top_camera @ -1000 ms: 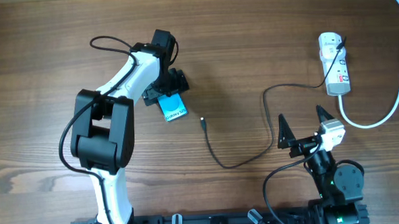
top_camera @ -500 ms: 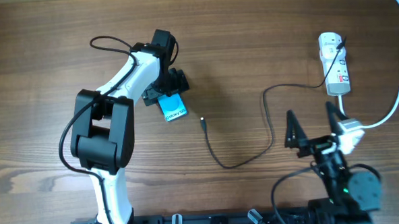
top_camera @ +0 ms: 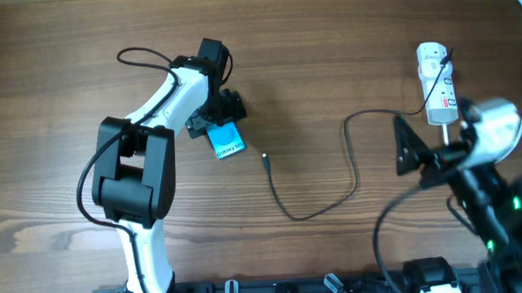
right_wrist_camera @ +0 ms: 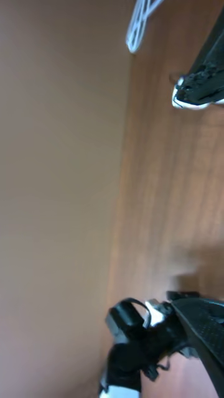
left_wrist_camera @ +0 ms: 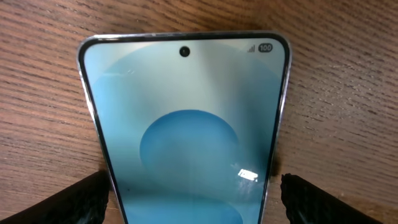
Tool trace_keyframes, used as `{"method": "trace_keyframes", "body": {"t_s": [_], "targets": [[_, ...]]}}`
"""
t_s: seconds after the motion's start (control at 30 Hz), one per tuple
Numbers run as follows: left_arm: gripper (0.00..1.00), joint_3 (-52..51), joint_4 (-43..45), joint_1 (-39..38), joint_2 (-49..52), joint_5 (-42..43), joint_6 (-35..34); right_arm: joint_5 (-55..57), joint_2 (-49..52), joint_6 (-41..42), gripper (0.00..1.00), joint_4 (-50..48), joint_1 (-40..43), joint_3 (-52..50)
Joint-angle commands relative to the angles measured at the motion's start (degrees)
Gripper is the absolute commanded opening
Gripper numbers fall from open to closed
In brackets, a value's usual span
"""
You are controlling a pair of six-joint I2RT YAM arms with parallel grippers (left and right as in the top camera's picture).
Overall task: Plug charger to phone and switch on socket
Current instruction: 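Move the right gripper left toward the phone and cable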
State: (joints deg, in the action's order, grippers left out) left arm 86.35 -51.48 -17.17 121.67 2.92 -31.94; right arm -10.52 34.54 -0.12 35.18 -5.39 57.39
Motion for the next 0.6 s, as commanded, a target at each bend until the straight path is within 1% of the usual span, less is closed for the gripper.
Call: {"method": "trace_keyframes", "body": {"t_s": [0.0,0.07,0.13,0.2,0.23,0.33,0.43,0.47,0.5,0.57], "targets": [[0.91,-1.0,0.3,-0.1,1.0,4.2,-0.7,-15.8,5.2,-0.8,1.0,0.9,-0.2,1.3],[0.89,-1.0,0.5,-0.4,1.0,4.2,-0.7,-24.1,7.9,-0.8,1.0,0.9,-0.2,1.2],[0.88,-1.0,0.7,-0.8,1.0,4.2,-1.4,-28.2,10.9,-0.3,1.0,0.6,-0.2,1.2],[0.89,-1.0,0.9,-1.1,1.0,4.1,-1.5,-28.6,14.2,4.7,0.99,0.7,-0.2,1.2],[0.89,-1.0,0.9,-1.2,1.0,4.1,-1.6,-28.6,15.7,5.8,0.98,0.9,-0.2,1.2],[0.87,-1.0,1.0,-1.9,1.0,4.1,-1.5,-28.5,21.0,6.2,0.94,0.9,-0.2,1.2],[0.85,-1.0,1.3,-2.6,1.0,4.1,-1.5,-28.5,27.4,6.3,0.92,2.1,-0.3,1.2],[0.85,-1.0,1.4,-2.8,1.0,4.1,-1.6,-28.5,29.0,6.2,0.93,2.4,-0.4,1.2],[0.85,-1.0,1.5,-3.1,1.0,4.1,-1.5,-28.5,32.0,6.2,0.97,2.8,-0.7,1.2],[0.85,-1.0,1.8,-3.4,1.0,4.1,-1.5,-28.6,35.8,6.3,0.99,2.8,-1.2,1.2]]}}
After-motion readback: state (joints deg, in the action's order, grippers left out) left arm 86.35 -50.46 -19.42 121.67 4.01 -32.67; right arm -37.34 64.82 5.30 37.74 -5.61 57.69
